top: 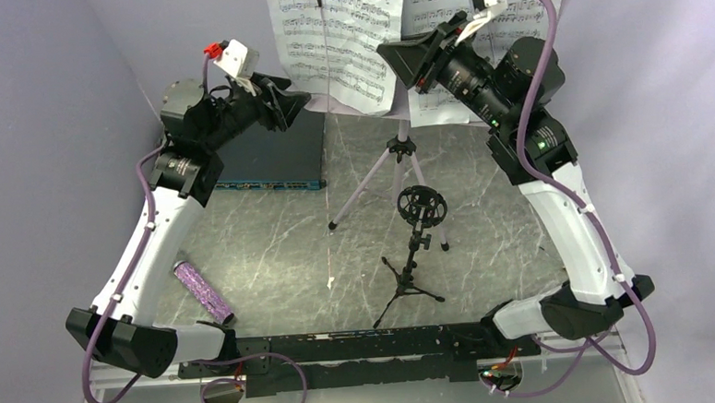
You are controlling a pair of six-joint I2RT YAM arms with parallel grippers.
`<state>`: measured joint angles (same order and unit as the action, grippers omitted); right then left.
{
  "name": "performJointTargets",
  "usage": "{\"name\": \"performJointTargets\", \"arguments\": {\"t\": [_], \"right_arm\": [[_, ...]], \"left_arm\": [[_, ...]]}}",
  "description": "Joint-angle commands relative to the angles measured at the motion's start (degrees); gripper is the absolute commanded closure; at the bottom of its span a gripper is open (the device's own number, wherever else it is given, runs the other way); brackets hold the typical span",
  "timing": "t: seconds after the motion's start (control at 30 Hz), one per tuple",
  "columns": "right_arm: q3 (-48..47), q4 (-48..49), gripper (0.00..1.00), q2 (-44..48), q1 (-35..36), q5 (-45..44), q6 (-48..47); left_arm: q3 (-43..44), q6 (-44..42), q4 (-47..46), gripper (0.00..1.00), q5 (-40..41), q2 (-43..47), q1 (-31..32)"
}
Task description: Set up the instrument practice props
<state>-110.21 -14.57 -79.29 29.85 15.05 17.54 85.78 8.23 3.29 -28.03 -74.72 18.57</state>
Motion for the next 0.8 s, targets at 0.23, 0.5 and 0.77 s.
{"name": "performJointTargets", "arguments": {"t": [0.23,0.5,0.77], "right_arm": [[6.6,3.9,0.43,9.8,0.1,-1.5,0.4],[14.8,5.7,0.20,17.3,0.1,-1.1,1.3],[19.3,4.3,0.13,19.3,0.1,2.4,2.5]], "left_arm": [[-3.3,-0.2,1.0,0.35,2.8,5.7,-0.2],[-9.2,-0.1,4.0,0.26,7.1,10.1,-0.2],[-12.8,-0.3,7.5,0.24,11.4,13.3,-0.3]]}}
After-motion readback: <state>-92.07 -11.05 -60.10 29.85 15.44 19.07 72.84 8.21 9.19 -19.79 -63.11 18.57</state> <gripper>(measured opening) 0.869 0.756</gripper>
